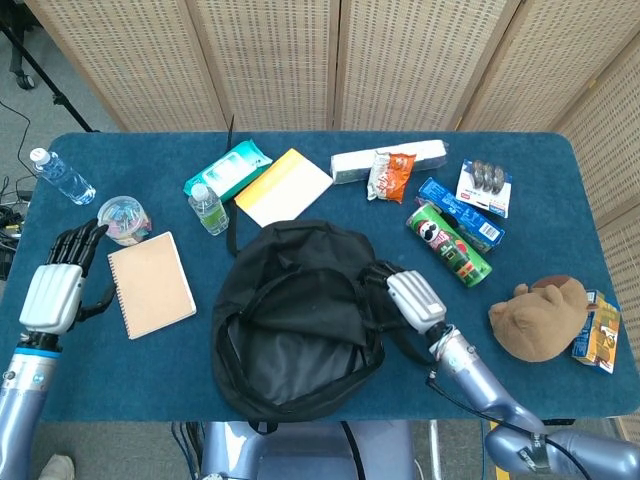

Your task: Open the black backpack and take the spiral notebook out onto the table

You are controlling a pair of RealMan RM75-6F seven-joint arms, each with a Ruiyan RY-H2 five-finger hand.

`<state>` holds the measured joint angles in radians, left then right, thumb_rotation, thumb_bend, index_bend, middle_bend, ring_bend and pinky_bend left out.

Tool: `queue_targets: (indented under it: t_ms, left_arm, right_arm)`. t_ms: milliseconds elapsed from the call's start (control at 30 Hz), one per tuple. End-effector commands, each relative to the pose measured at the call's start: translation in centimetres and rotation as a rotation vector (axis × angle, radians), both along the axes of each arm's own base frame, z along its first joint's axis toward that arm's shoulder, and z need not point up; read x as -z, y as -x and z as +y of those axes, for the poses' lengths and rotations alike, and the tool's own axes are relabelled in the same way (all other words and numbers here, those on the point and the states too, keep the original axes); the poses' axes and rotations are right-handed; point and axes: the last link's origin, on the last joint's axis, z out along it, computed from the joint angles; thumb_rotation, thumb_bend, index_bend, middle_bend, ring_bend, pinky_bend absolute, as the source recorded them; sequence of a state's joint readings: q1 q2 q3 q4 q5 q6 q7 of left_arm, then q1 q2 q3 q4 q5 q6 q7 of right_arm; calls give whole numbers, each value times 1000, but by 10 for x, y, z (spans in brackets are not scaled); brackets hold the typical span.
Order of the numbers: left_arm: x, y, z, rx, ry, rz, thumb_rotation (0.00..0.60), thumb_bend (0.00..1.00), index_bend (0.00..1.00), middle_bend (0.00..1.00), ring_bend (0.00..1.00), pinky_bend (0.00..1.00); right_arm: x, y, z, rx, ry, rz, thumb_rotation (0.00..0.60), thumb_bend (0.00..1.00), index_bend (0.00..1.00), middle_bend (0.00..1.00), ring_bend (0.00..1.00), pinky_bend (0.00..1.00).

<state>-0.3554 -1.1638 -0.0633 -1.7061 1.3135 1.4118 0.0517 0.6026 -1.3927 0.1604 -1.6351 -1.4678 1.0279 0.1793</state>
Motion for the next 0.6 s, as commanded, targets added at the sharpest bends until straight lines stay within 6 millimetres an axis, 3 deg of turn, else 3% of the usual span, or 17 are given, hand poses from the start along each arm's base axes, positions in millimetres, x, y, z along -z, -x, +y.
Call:
queue_targets:
  t_ms: [33, 200, 333, 600]
  left_arm:
    - [6, 9, -16, -34, 0, 1, 600, 390, 0, 0, 0, 37]
    - [9, 22, -34, -96, 14, 19, 600, 404, 0, 0, 0, 37]
    - [11, 26, -48, -127, 39, 31, 600, 412, 0, 0, 0, 37]
    - [9, 26, -68, -127, 3, 46, 600, 416, 0, 0, 0, 37]
  right_arm:
    - [-36, 40, 17, -269, 71, 298, 600, 0, 209, 0, 0, 88]
    - [-72, 68, 27, -373, 198, 441, 600, 0, 191, 0, 0, 54]
    - [-113, 108, 34, -308, 344, 526, 600, 0, 186, 0, 0, 44]
    - [-134, 168, 49, -79, 459, 556, 600, 0, 157, 0, 0, 19]
